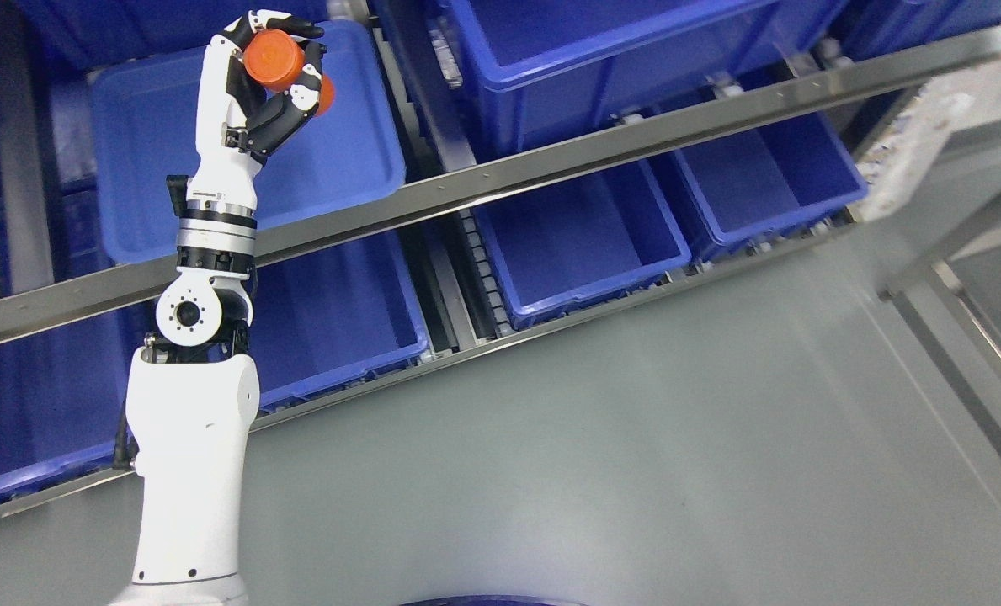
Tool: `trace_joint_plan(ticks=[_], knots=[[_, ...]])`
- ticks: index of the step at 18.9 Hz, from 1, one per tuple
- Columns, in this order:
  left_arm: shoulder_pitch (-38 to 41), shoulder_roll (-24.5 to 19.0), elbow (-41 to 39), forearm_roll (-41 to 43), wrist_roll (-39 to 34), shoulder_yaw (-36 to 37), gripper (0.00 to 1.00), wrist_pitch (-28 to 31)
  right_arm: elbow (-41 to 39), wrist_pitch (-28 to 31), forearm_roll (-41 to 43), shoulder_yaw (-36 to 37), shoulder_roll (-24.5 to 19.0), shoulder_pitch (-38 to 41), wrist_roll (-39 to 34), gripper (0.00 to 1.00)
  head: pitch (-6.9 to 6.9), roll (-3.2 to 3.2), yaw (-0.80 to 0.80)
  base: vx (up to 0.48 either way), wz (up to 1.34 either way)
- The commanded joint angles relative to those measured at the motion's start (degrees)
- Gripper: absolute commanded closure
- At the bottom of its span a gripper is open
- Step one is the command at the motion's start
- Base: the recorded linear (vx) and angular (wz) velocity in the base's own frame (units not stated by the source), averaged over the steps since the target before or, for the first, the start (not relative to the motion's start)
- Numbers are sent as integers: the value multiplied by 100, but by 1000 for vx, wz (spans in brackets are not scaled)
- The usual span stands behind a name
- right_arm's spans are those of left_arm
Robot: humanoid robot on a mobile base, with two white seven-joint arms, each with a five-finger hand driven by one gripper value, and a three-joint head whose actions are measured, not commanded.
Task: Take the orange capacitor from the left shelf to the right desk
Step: 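Lift the capacitor out of the bin with the left hand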
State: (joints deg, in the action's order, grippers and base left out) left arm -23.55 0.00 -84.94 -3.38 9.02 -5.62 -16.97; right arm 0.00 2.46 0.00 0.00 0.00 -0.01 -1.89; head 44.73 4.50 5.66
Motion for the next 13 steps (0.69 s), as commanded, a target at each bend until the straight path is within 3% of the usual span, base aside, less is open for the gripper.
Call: trace_joint_plan(ticks=[1,13], knots=[[61,-100,-506,-49,-6,-141,99,-8,-193,0,-18,62,100,-8,5,0,0,0,0,-172,-754],[52,-100,-568,-49,-6,-211,99,115,-193,0,-18,62,100,-8,5,0,1,0,0,-128,-822]])
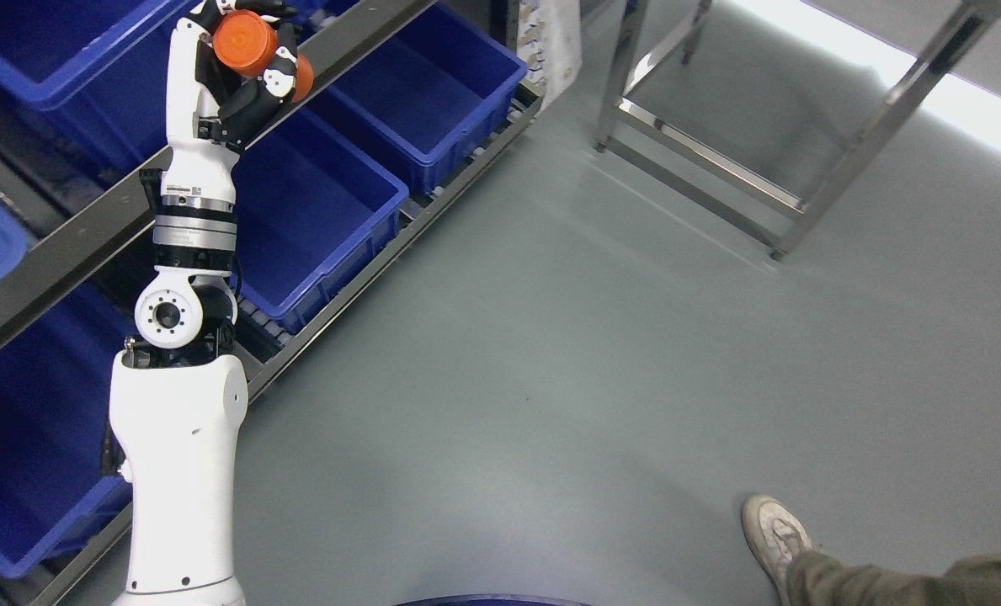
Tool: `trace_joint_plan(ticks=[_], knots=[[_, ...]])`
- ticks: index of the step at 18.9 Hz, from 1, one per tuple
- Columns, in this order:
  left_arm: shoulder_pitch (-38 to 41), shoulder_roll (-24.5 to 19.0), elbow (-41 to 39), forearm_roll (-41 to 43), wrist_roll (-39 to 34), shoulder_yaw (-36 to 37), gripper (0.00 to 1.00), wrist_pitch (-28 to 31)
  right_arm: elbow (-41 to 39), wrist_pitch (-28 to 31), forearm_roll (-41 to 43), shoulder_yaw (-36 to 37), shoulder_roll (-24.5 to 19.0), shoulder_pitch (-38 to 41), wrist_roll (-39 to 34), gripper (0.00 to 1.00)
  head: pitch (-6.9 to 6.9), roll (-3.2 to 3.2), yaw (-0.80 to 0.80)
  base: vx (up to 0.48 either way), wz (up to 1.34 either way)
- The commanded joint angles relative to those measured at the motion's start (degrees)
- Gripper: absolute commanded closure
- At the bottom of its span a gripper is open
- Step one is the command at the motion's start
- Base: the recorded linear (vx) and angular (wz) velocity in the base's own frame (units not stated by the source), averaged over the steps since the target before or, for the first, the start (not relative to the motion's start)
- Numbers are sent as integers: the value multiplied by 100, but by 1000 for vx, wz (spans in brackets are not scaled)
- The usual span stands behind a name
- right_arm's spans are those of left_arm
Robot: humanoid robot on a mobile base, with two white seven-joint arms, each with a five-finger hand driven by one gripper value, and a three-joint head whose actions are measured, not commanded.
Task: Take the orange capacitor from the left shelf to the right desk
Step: 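Carry the held capacitor with the left hand toward the red tray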
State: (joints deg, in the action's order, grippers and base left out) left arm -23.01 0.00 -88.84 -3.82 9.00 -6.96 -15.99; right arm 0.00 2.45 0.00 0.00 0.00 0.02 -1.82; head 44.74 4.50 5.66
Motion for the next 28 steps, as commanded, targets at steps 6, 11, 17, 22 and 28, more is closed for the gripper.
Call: trace_joint_plan(ticks=[6,11,17,22,28], knots=[[7,-100,-248,-4,-4,-86,99,17,-193,1,-17,62,100,-11,-3,0,1,0,0,34,-420],[16,-100,-248,-4,-4,-68,98,-9,-193,1,-17,62,100,-11,-3,0,1,0,0,82,-351],[-63,-100,-239,-4,-4,291,98,17,-193,1,-17,62,100,-11,-3,0,1,0,0,111,-338],[-229,-100,-134,-13,-39,1029,98,43,-193,1,-17,62,100,-11,-3,0,2,0,0,172,-129],[-845,-100,367,-13,-65,1496,98,263,-193,1,-17,62,100,-11,-3,0,1,0,0,242,-46]])
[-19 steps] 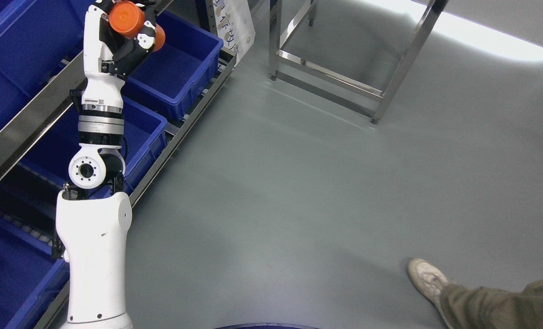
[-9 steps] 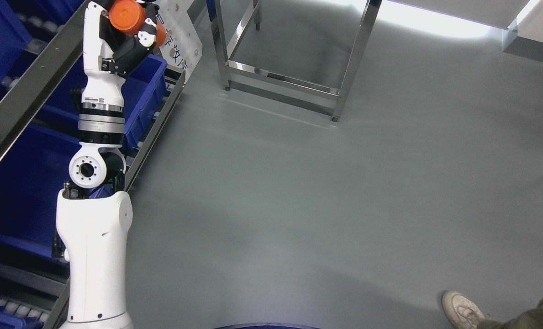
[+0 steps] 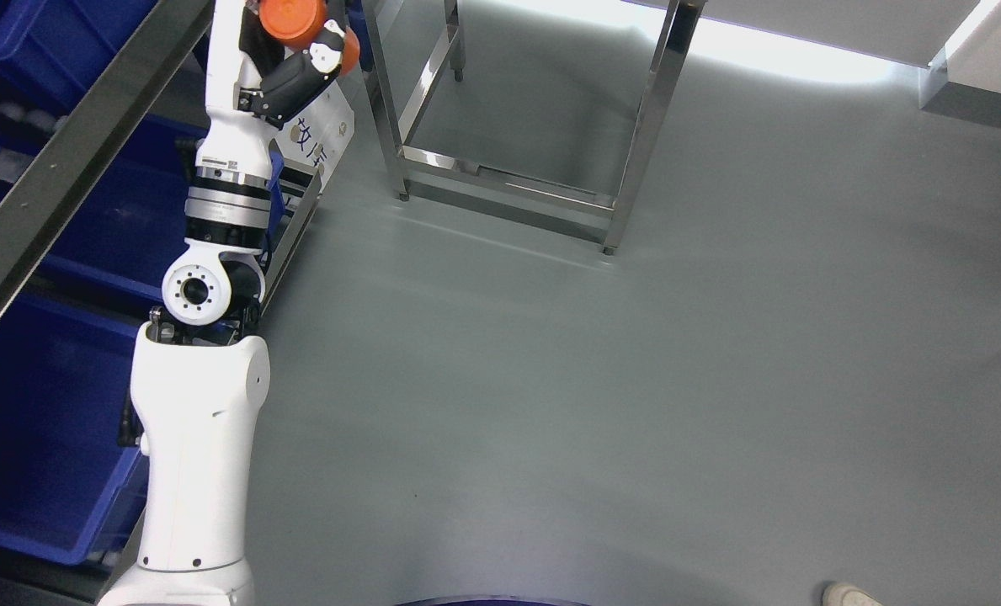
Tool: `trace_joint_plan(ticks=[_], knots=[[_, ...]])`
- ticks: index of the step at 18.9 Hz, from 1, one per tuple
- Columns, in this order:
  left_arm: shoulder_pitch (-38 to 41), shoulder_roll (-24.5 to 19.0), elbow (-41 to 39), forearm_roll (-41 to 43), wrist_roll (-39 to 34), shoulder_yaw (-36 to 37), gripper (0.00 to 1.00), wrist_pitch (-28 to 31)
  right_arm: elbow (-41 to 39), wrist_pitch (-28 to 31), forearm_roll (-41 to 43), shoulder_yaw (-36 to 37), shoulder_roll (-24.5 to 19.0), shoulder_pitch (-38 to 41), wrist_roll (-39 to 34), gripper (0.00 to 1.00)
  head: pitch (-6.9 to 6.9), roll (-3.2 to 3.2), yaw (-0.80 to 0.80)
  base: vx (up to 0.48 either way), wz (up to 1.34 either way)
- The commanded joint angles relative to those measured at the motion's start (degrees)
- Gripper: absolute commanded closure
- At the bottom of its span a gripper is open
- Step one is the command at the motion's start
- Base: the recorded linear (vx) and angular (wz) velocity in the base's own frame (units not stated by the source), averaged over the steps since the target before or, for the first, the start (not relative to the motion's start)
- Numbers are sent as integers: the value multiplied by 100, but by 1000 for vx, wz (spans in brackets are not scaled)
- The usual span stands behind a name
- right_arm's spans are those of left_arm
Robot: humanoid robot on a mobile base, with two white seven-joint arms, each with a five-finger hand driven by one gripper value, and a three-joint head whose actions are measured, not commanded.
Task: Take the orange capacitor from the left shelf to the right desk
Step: 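Carry the held capacitor with the left hand toward the red tray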
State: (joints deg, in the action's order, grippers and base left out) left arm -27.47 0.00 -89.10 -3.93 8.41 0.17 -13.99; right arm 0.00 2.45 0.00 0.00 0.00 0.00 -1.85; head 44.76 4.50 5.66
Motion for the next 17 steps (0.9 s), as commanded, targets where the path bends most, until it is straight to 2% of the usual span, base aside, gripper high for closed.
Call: trace_joint_plan(ticks=[1,13,17], knots=[[-408,-100,393,-2,-6,826,98,63,-193,1,-17,62,100,-8,0,0,0,0,0,270,-78],[-417,-100,393,-2,11,1046,97,72,-193,1,-17,62,100,-8,0,0,0,0,0,345,-96],[-417,-100,621,7,3,1230,97,203,-193,1,-17,62,100,-8,0,0,0,0,0,397,-42]])
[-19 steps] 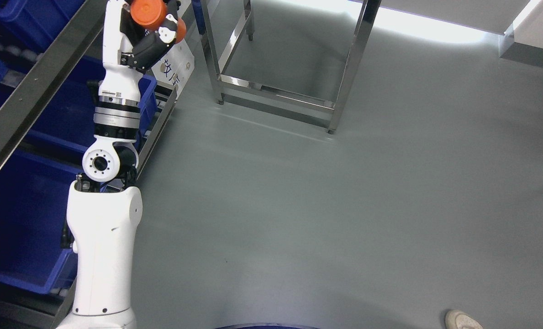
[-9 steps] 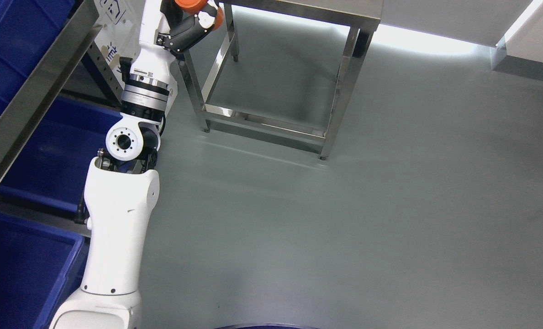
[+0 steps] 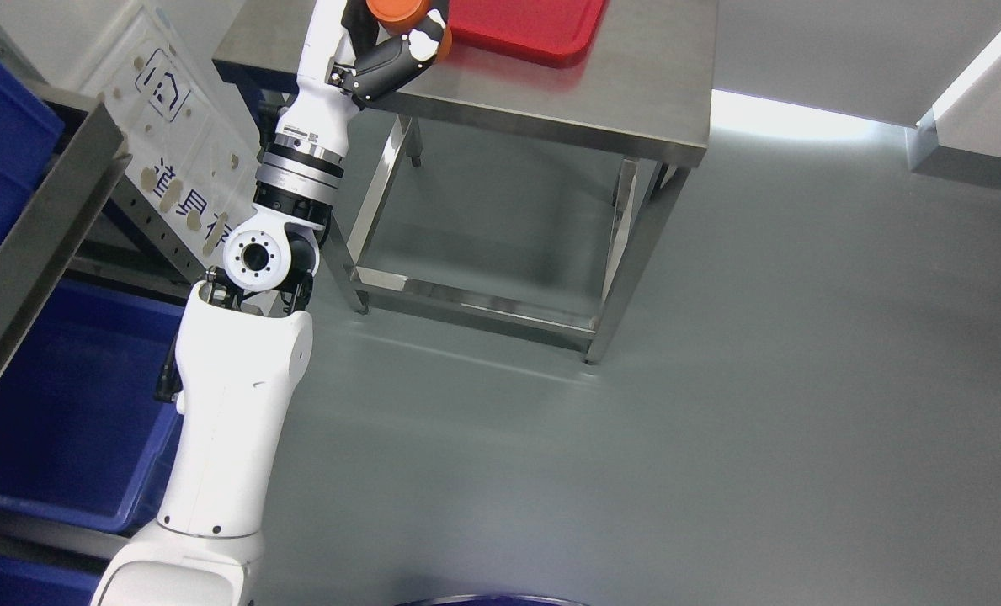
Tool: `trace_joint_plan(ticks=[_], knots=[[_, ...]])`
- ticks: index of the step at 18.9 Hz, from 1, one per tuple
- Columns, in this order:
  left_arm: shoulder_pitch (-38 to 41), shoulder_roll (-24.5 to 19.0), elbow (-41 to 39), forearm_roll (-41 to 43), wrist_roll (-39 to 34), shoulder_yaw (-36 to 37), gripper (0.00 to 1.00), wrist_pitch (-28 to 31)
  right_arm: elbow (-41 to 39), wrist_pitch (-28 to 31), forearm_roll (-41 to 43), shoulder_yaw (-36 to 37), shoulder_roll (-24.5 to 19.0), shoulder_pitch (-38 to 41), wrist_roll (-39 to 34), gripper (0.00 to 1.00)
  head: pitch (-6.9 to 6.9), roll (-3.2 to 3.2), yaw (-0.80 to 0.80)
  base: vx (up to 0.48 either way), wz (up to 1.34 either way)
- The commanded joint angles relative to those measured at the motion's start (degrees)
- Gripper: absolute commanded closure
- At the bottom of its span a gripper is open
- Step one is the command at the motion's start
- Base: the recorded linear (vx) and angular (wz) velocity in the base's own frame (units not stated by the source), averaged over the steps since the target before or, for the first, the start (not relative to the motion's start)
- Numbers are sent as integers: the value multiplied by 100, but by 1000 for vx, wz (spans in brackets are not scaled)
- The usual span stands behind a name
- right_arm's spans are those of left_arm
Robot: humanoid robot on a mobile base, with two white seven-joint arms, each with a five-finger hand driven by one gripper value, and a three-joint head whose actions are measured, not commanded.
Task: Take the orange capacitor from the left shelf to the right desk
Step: 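Carry the held capacitor with the left hand toward the red tray, then lower the capacitor into the red tray and open the left hand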
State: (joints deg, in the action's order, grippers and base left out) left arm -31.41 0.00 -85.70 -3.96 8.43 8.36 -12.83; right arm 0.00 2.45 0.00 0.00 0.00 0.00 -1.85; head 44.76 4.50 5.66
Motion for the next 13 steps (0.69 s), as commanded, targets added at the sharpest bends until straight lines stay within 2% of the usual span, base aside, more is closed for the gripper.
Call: trace_joint_plan(ticks=[1,6,13], knots=[[-41,-100,352,10,1,429,97,105,-193,1,-18,62,100,-9,0,0,0,0,0,392,-1],[-50,-100,431,71,-16,930,97,132,-193,1,-18,62,100,-9,0,0,0,0,0,392,27],[126,-100,650,256,-16,1247,97,580,-193,1,-18,62,100,-9,0,0,0,0,0,356,4]])
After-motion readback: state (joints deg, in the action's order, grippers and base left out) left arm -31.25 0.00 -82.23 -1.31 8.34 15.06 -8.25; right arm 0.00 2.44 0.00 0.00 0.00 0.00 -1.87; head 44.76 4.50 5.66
